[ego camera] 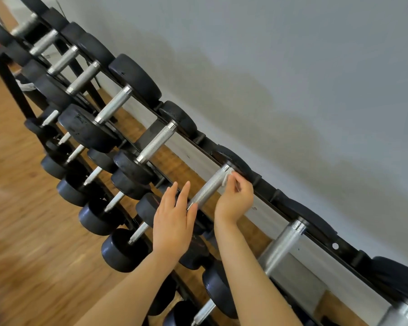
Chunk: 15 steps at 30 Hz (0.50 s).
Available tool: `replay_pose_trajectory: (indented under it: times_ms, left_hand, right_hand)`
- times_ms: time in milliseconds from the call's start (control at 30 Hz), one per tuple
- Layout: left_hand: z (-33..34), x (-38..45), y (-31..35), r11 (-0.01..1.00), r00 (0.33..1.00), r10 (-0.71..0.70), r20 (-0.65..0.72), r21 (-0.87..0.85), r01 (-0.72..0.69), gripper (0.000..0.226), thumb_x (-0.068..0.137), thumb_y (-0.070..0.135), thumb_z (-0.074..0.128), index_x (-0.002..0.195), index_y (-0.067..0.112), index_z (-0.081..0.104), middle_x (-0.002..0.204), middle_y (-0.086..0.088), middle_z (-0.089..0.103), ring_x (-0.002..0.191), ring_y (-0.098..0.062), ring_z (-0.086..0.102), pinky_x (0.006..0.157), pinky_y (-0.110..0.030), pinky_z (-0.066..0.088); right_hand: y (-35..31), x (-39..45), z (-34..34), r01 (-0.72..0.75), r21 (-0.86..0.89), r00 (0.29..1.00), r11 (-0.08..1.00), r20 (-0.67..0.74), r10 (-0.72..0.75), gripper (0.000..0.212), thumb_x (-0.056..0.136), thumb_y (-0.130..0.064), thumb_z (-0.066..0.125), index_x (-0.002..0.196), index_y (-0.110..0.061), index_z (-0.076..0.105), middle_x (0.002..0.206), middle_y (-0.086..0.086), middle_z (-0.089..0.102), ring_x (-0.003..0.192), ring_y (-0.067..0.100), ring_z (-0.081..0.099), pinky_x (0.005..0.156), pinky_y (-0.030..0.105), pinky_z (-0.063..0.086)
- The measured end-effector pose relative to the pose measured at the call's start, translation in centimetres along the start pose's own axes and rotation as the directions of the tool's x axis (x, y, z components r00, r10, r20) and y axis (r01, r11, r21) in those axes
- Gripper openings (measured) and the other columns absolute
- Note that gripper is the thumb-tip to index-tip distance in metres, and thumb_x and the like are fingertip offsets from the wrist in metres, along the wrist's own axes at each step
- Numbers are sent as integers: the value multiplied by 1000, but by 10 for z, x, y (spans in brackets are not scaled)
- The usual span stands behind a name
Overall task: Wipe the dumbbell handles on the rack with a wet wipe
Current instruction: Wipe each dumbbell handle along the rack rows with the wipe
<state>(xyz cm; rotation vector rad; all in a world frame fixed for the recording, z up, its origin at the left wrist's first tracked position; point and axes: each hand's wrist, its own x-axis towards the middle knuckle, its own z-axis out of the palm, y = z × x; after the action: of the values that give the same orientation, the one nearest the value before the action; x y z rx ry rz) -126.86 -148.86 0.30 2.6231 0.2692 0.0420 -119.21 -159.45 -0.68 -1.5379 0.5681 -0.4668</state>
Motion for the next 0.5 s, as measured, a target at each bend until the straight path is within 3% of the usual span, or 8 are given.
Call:
replay_pose_trajectory:
  times_ms: [100,267,433,500]
  left_hand:
    - [1,1,0,1000,1000,-11,1,-15,11,71,92,59,14,155,28,24,162,-5,23,150,-25,19,119,-46,27]
    - [2,1,-1,999,1000,-18,-10,-30,18,70,93,58,15,155,28,26,161,-5,25,150,-24,19,118,-46,26]
    - [4,1,-1,998,999,-26,-29,-66,24,68,94,57,16,154,28,29,160,-3,28,149,-24,21,118,-48,27]
    - [4,0,-1,997,999,-23,-31,-80,21,68,94,57,16,154,27,30,160,-4,28,149,-24,21,118,-47,27]
  right_hand:
    - [1,-8,1,16,-10,1000,1000,-7,-16,21,93,-7,61,111,-9,71,105,3,67,91,2,65,71,8,50]
    - [9,-22,-5,106,-46,992,993,70,-102,22,93,-11,62,113,-12,71,108,0,64,94,4,64,79,21,57]
    - [2,-3,-4,239,-148,963,960,163,-215,21,95,-15,60,113,-13,71,109,-9,54,98,10,62,76,12,52]
    - [7,-6,-7,353,-209,927,912,212,-310,23,96,-17,59,116,-12,69,111,-8,55,100,11,61,79,21,56]
